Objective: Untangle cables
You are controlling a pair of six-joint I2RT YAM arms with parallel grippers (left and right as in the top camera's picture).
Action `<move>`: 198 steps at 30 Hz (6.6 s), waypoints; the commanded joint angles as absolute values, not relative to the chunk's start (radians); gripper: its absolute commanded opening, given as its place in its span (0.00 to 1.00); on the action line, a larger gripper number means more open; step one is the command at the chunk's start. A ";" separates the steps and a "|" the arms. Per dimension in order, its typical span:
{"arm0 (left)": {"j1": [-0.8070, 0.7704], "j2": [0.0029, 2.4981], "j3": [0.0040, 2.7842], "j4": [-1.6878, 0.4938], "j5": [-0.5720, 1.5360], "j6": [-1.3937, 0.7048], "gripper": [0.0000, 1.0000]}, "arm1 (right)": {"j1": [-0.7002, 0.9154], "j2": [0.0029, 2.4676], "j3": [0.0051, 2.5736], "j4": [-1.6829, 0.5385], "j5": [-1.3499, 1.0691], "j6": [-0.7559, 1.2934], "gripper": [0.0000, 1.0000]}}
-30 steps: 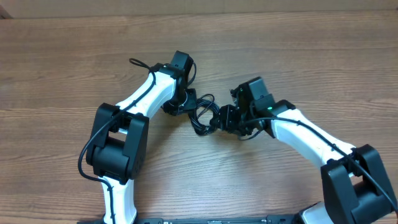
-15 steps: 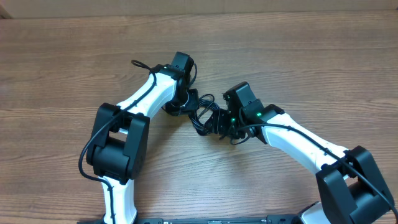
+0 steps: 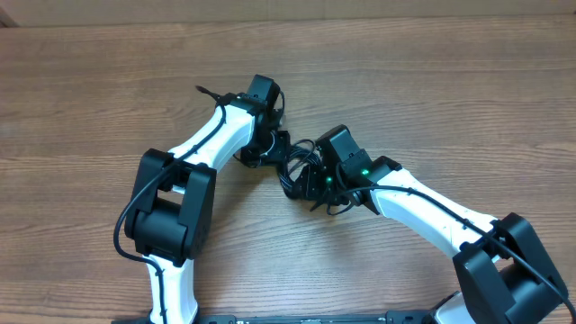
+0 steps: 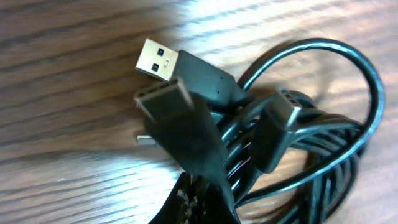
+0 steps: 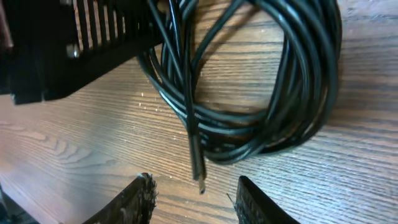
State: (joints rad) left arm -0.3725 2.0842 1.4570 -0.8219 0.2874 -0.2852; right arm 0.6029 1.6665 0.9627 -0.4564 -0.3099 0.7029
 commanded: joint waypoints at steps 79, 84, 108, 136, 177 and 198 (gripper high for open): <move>-0.282 2.105 1.456 -0.956 0.984 0.397 0.04 | 0.464 1.702 1.007 -0.324 -0.412 0.698 0.21; -0.282 2.105 1.456 -0.956 0.984 0.396 0.04 | 0.338 1.633 1.019 -0.391 -0.560 0.698 0.34; -0.282 2.105 1.456 -0.952 0.984 0.396 0.04 | 0.299 1.641 0.789 -0.180 -0.280 0.767 0.37; -0.281 2.106 1.456 -0.923 0.879 0.306 0.04 | 0.305 1.433 0.815 -0.259 -0.226 0.668 0.04; -0.282 2.106 1.456 -0.890 0.374 -0.052 0.05 | 0.299 1.765 0.962 -0.192 -0.295 0.455 0.65; -0.282 2.106 1.456 -0.889 0.492 0.023 0.04 | 0.234 1.541 1.017 -0.278 -0.320 0.447 0.04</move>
